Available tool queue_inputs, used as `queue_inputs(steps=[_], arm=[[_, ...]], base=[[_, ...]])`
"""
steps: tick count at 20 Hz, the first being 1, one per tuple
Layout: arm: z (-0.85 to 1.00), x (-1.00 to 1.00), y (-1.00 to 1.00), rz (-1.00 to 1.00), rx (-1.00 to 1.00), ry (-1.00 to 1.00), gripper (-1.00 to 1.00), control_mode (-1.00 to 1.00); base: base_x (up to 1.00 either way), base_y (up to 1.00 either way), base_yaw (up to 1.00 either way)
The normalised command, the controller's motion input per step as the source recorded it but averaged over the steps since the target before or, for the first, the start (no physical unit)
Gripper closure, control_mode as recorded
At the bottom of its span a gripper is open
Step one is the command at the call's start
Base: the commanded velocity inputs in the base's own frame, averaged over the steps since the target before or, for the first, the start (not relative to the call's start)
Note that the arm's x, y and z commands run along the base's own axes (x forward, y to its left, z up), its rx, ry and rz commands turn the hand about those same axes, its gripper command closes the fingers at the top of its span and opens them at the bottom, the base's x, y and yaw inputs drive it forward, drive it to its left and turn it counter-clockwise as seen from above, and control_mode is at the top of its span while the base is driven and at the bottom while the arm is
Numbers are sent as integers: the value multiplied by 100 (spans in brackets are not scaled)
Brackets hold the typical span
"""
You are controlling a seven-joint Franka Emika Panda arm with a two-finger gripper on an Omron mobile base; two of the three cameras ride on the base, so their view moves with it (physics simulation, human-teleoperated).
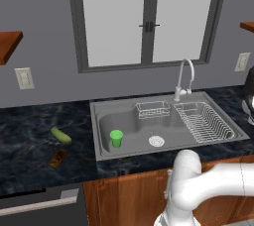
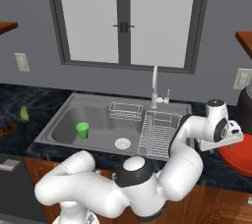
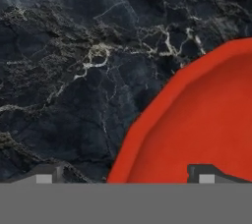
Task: Remove the cucumber and sweet potato from the sink. Then move the bowl and cup from the counter to the sink for washing.
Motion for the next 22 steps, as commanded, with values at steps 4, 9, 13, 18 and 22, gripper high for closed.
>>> queue_inputs(steps=[4,9,13,18,22], arm=[[-14,14,-7,0,5,5,100,-100],[-15,12,-12,0,4,8,100,-100],[-15,11,-13,0,1,6,100,-100],[-13,11,-13,0,2,8,100,-100],[0,-4,-9,0,5,1,100,-100]], base=[[0,0,0],[0,0,0],[0,0,0],[0,0,0],[0,0,0]])
